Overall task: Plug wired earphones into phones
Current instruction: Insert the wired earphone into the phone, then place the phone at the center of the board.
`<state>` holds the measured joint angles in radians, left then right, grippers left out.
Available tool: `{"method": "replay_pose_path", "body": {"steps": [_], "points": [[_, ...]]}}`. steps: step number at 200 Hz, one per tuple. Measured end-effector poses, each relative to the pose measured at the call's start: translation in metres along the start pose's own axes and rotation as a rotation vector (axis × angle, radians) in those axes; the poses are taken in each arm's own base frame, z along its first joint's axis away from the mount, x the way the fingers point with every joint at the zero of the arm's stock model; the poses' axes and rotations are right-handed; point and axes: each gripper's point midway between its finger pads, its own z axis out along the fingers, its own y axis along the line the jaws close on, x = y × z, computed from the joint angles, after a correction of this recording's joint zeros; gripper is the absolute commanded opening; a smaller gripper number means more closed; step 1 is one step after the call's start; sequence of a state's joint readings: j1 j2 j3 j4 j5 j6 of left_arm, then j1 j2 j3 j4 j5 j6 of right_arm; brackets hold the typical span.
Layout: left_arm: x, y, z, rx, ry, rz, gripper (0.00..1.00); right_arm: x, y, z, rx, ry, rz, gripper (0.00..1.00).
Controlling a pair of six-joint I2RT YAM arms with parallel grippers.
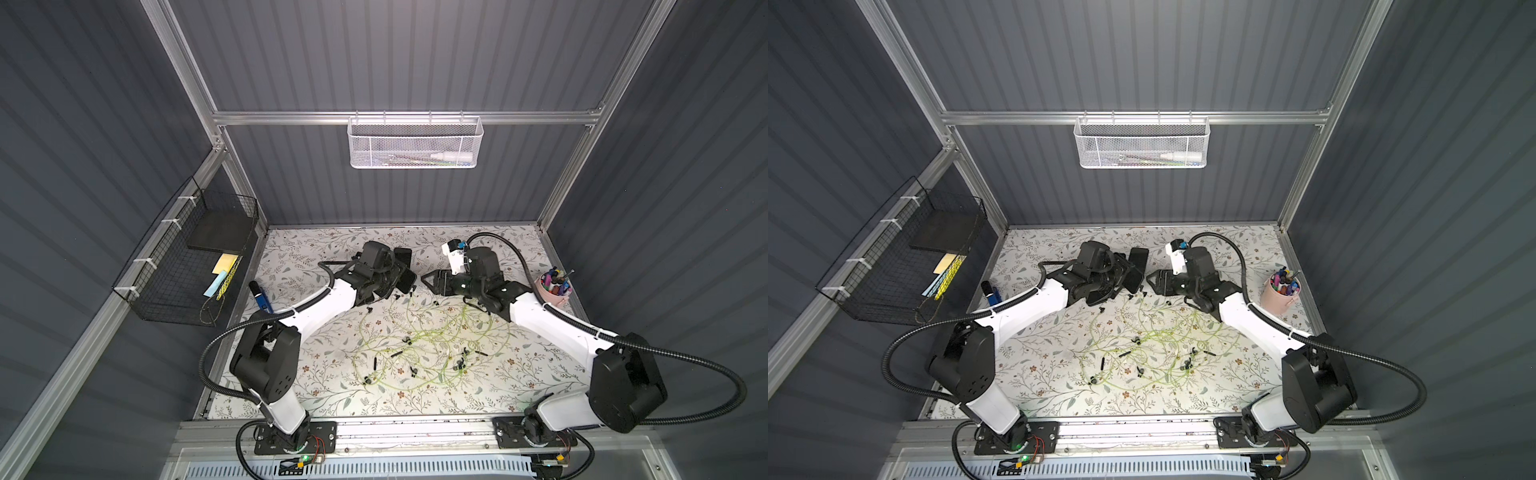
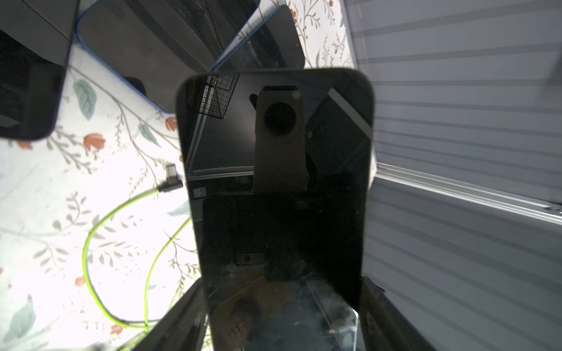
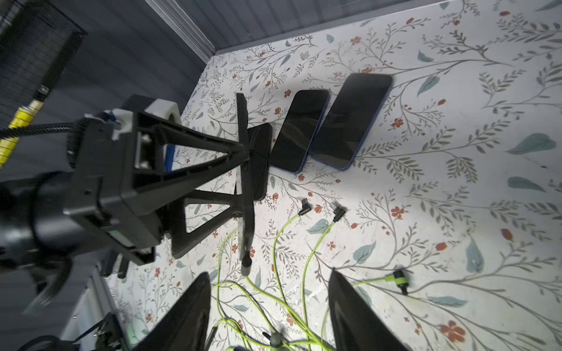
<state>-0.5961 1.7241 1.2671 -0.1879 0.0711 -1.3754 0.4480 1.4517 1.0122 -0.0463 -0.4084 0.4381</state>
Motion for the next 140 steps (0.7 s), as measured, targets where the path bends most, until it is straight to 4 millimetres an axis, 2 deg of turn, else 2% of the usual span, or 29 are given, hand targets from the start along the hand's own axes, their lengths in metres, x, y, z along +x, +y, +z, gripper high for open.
{"method": "replay_pose_path", "body": {"steps": [19,48,62,86,110,140], "points": [[0.000,0.007,0.017,-0.046,0.017,0.043,0.00,-0.004,-0.004,0.004,-0.044,0.051,0.044,0.50],[0.003,0.012,0.032,-0.078,0.045,0.095,0.00,0.010,0.000,0.021,-0.118,0.139,0.083,0.48],[0.004,0.011,0.032,-0.081,0.055,0.110,0.00,0.019,-0.003,0.028,-0.130,0.175,0.115,0.48],[0.006,-0.006,0.030,-0.043,0.061,0.143,0.00,0.027,-0.011,0.037,-0.128,0.204,0.156,0.49],[0.008,-0.022,0.027,-0.001,0.067,0.176,0.00,0.026,-0.015,0.045,-0.141,0.200,0.187,0.44],[0.013,-0.024,0.027,0.005,0.080,0.190,0.00,0.021,-0.015,0.053,-0.177,0.184,0.217,0.38]]}}
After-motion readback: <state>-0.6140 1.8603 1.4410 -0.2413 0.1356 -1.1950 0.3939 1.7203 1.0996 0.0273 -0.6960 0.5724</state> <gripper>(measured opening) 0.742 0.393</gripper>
